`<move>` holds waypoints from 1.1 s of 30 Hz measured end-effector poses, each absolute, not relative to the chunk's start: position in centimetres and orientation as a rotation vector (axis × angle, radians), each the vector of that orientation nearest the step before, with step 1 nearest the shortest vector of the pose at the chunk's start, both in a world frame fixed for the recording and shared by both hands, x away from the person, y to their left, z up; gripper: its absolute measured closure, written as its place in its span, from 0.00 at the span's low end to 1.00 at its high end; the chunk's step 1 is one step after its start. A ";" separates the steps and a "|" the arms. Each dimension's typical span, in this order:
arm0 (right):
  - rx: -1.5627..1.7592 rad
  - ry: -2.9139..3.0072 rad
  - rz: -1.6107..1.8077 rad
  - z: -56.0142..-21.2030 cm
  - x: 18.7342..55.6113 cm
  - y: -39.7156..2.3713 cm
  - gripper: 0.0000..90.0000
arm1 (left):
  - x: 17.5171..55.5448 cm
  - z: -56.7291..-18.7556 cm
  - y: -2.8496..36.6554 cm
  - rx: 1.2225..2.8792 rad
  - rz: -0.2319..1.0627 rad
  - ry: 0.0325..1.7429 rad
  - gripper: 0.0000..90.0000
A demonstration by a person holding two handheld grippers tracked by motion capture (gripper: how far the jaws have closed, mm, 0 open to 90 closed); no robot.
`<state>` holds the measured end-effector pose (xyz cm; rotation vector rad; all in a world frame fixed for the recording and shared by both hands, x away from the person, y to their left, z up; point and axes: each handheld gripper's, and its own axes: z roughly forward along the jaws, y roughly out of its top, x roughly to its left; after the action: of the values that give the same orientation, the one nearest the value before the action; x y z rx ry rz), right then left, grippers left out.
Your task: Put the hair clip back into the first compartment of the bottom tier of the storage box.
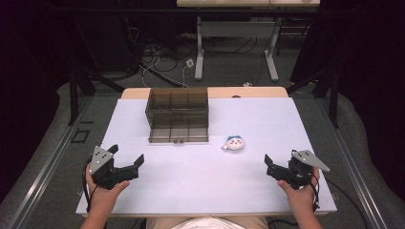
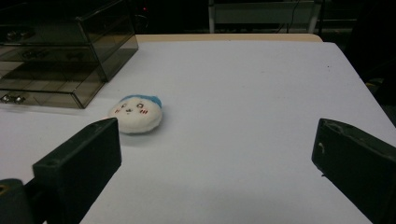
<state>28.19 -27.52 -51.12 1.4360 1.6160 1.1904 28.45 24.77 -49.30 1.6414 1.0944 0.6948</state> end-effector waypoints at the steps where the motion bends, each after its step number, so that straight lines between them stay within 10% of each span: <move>1: 1.428 1.642 1.172 -51.2 28.2 -27.5 0.01 | 28.5 -49.3 24.6 1.642 0.692 1.092 0.01; 33: 1.487 1.674 1.199 -51.7 29.5 -27.8 0.00 | 29.2 -49.8 20.8 1.713 0.638 1.108 0.05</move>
<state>29.47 -27.81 -51.70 1.4870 1.6738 1.1994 29.17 20.75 -49.77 1.7130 1.1085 0.6384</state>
